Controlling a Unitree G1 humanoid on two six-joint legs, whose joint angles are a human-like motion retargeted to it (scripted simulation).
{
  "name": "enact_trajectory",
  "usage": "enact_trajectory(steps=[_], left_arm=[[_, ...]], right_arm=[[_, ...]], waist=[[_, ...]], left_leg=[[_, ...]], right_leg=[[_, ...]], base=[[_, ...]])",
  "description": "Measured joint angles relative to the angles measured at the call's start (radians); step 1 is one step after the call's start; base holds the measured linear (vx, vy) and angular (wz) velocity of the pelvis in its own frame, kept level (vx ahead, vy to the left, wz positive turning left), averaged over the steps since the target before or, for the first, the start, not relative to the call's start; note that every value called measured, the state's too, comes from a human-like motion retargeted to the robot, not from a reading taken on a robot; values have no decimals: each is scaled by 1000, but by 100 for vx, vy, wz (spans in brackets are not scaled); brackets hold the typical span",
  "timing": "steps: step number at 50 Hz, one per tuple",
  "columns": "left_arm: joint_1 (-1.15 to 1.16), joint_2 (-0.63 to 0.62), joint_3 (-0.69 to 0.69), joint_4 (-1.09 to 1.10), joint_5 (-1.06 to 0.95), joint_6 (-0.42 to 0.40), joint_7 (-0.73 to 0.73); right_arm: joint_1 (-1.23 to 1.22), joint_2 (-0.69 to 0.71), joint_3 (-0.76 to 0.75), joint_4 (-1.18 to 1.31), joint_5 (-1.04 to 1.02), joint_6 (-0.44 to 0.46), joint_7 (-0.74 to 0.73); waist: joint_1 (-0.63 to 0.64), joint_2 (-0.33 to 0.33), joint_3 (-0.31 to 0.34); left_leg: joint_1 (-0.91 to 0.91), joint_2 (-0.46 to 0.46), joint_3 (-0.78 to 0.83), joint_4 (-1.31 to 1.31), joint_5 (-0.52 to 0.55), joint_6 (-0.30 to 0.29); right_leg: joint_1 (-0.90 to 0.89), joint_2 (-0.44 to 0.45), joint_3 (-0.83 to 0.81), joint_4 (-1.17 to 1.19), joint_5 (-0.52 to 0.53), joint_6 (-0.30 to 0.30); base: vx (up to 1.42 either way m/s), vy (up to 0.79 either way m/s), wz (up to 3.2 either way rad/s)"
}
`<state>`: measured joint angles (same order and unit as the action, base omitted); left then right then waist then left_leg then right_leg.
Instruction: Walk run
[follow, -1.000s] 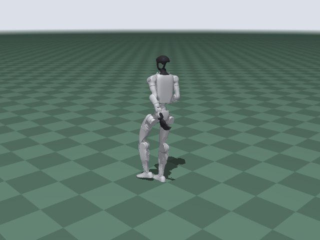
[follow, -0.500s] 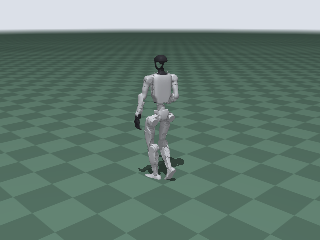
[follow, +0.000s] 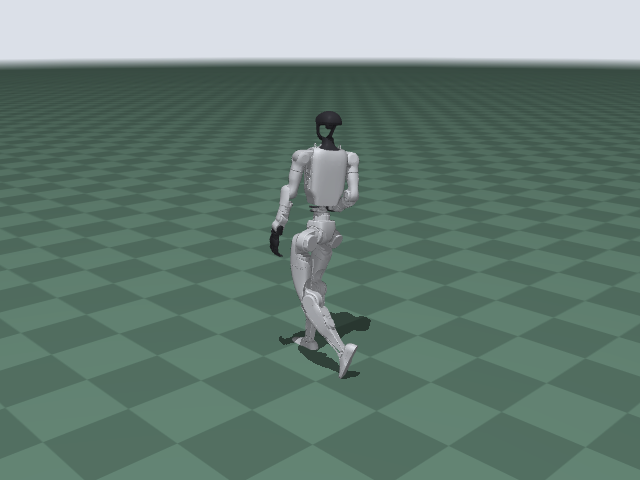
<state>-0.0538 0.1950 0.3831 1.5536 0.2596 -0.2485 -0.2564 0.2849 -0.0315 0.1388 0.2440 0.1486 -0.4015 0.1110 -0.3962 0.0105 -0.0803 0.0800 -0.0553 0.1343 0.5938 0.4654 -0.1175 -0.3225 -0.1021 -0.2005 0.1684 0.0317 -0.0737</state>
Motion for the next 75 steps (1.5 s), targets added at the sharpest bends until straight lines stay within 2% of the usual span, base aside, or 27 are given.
enact_trajectory(steps=[2, 5, 8, 11, 15, 19, 21, 23, 25, 28, 30, 32, 33, 37, 40, 42, 47, 51, 52, 53, 55, 57, 60, 63, 67, 70, 75], left_arm=[[83, 3, -30, 62, 86, 52, -8], [226, -43, -44, 82, 245, 116, 40], [359, -110, 9, 100, 345, 130, 64], [456, -156, 51, 133, 356, 155, 11], [544, -199, 90, 146, 332, 224, -56], [559, -208, 104, 146, 305, 260, -63], [540, -202, 107, 146, 274, 254, -65], [503, -191, 112, 146, 234, 232, -62], [462, -182, 127, 131, 193, 201, -41], [383, -156, 134, 86, 100, 145, 3], [302, -115, 109, 71, 20, 121, 18], [200, -66, 85, 63, -39, 124, 23], [149, -40, 81, 54, -57, 127, 28], [-66, 40, 101, -3, -74, 130, 31], [-189, 75, 72, -84, -105, 101, 8], [-250, 99, 45, -150, -143, 75, -19], [-342, 151, 7, -311, -190, 1, -70], [-343, 159, 3, -388, -185, -57, -31], [-333, 154, 0, -393, -182, -70, -16], [-319, 145, -2, -390, -177, -80, -2], [-277, 121, -2, -366, -160, -87, 14], [-214, 89, 7, -310, -119, -73, -1], [-90, 34, 12, -184, -25, -26, -32], [17, 12, -9, -24, 54, 18, -11], [182, -36, -2, 90, 193, 98, 49], [317, -100, 45, 122, 250, 109, 72], [481, -170, 82, 146, 275, 157, -3]], right_arm=[[-26, -7, 15, -4, 4, -8, -5], [-76, -17, 4, 0, 18, -11, 16], [-109, -40, 6, -5, 31, -18, 20], [-132, -59, 4, -13, 42, -26, 2], [-147, -74, -19, -18, 39, -33, -5], [-118, -69, -26, -16, 41, -47, -18], [-98, -57, -16, -4, 49, -46, -24], [-75, -42, -7, 10, 53, -36, -24], [-49, -29, 1, 20, 41, -30, -21], [-10, -3, 15, 34, 3, -31, -7], [10, 4, 37, 37, -12, -29, -7], [11, -12, 49, 34, -11, -32, -1], [8, -16, 53, 31, -10, -34, 10], [-13, -31, 34, 23, -25, -32, 61], [-12, -42, 14, 5, -33, -43, 64], [-13, -45, 13, -2, -31, -46, 59], [-8, -31, 6, -3, -31, -36, 38], [-1, -7, 4, 13, -32, -31, 1], [4, -4, 2, 18, -30, -29, -5], [8, -1, 1, 23, -27, -25, -6], [18, 5, -6, 30, -28, -18, 0], [34, 10, -13, 35, -30, -12, 9], [41, 2, -15, 46, -17, 0, 7], [8, -14, -4, 47, -14, 3, 3], [-64, -29, -8, 44, -15, 0, 8], [-112, -45, -7, 25, -15, -16, 19], [-157, -66, -26, -13, 9, -34, 24]], waist=[[26, -41, -4], [52, -56, 10], [109, -78, 22], [166, -74, 35], [218, -44, 51], [239, -50, 39], [247, -66, 30], [274, -71, 25], [318, -75, 12], [305, -80, -31], [273, -53, -30], [260, -69, -7], [259, -41, -9], [238, 21, -3], [149, 48, 2], [103, 44, 2], [29, 13, 24], [18, 21, 45], [20, 22, 43], [19, 21, 39], [2, 20, 24], [-44, 32, 12], [-25, 30, 5], [-12, -25, 8], [32, -54, 18], [99, -85, 37], [193, -70, 67]], left_leg=[[-71, -12, 39, 128, 26, 19], [-219, 7, 26, 285, -153, 39], [-339, 28, 66, 276, -309, 82], [-440, 59, 101, 121, -414, 116], [-524, 91, 169, -233, -430, 135], [-570, -9, 153, -535, -507, 134], [-558, -33, 147, -582, -490, 175], [-536, -18, 156, -533, -450, 209], [-516, 23, 214, -497, -373, 200], [-506, 38, 146, -417, -448, 248], [-485, 65, 97, -364, -506, 257], [-385, 50, 202, -377, -540, 276], [-351, 70, 193, -401, -553, 273], [-264, 99, 166, -446, -585, 262], [-198, 61, 81, -486, -602, 265], [-152, 25, 51, -508, -620, 267], [-12, -50, 1, -536, -681, 256], [76, -41, -15, -527, -710, 219], [91, -39, -17, -517, -705, 208], [102, -38, -21, -503, -691, 194], [115, -31, -40, -461, -623, 150], [114, -2, -86, -378, -471, 94], [62, 28, -80, -153, -177, 20], [-50, 37, -21, 148, -26, 66], [-209, 68, 33, 319, -203, 104], [-323, 83, 97, 314, -335, 119], [-458, 133, 209, -8, -455, 135]], right_leg=[[50, 4, 30, -15, -27, -7], [119, 47, 87, -46, -52, -14], [179, 78, 97, -81, -61, -33], [232, 126, 104, -103, -83, -42], [308, 205, 126, -123, -129, -58], [381, 213, 78, -131, -154, -59], [409, 209, 79, -110, -135, -53], [438, 216, 93, -77, -83, -34], [461, 202, 83, -36, 35, -2], [425, 173, 57, 109, 333, 58], [348, 237, 132, 296, 488, 96], [250, 190, 104, 603, 492, 109], [225, 196, 68, 617, 492, 102], [74, 214, 40, 652, 326, 56], [-45, 196, 39, 587, 188, 92], [-99, 136, 38, 465, 125, 117], [-151, -12, 6, 46, 65, 151], [-183, -4, 44, -159, 13, 208], [-182, -4, 34, -157, 24, 196], [-180, 10, 70, -119, 40, 146], [-171, -24, -66, -46, 63, 117], [-144, -4, 19, -12, 123, 107], [-92, 29, 100, 62, 22, 36], [17, -18, 13, 34, -13, 12], [116, 47, 88, -6, -54, -23], [179, 76, 134, -50, -53, -44], [262, 164, 149, -90, -90, -76]], base=[[79, -41, -71], [79, -32, -55], [77, -25, -95], [83, -20, -79], [75, -11, -40], [93, -11, -5], [104, -14, -22], [120, -11, -83], [107, -10, -119], [111, -11, -42], [104, -12, 25], [98, -9, 11], [94, -7, -23], [79, -5, 16], [83, -8, 137], [79, -11, 95], [77, -16, 59], [98, -37, 17], [94, -41, 15], [99, -46, 33], [92, -45, 79], [98, -55, 98], [104, -56, 13], [94, -52, -13], [73, -35, -51], [76, -30, -110], [71, -20, -66]])
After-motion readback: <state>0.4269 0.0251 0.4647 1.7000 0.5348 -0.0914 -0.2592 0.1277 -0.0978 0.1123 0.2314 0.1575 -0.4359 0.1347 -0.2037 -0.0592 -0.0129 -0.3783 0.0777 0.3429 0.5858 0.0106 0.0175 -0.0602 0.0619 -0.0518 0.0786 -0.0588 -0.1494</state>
